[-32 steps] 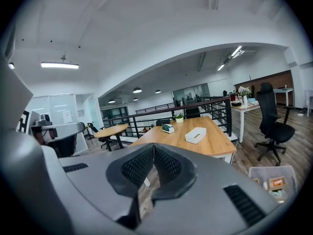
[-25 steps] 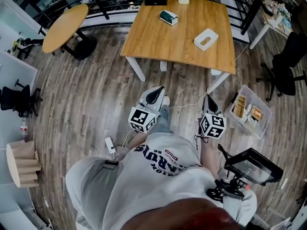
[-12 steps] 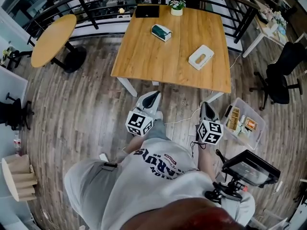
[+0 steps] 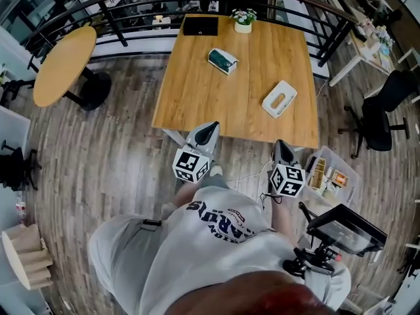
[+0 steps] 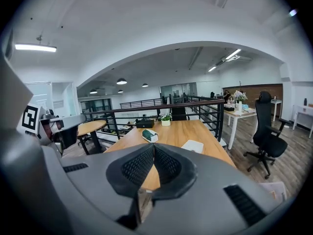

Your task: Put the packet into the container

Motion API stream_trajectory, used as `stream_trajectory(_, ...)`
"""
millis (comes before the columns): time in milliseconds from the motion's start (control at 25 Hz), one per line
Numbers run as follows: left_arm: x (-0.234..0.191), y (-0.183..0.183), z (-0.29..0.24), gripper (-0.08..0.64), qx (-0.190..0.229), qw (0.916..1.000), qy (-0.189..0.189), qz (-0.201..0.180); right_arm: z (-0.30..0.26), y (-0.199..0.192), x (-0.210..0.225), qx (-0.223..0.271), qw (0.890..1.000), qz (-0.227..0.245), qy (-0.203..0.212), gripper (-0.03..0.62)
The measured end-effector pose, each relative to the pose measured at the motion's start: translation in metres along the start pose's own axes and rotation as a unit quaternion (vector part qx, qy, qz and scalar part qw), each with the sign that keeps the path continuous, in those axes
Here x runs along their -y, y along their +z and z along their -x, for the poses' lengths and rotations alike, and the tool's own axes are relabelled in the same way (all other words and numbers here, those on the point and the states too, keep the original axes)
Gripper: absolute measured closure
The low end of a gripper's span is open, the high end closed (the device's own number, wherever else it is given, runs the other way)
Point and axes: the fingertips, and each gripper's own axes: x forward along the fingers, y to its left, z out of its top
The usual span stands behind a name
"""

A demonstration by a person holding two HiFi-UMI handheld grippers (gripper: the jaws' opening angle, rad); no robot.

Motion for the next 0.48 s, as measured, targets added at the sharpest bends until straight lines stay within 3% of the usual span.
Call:
stream_trajectory(200, -0.047, 0.006, -0.025, 0.555, 0.013, 0.9999, -0.002, 0.007, -0.031, 0.027, -0.012, -0.005, 1.000, 0.018, -0.012, 0.583)
stream_trajectory(480, -0.100, -0.015, -0.036, 0.555, 0.013, 0.9990, 0.025, 0.035, -0.060, 0.029, -0.029, -0.030, 0.999, 0.039, -0.016, 0.583)
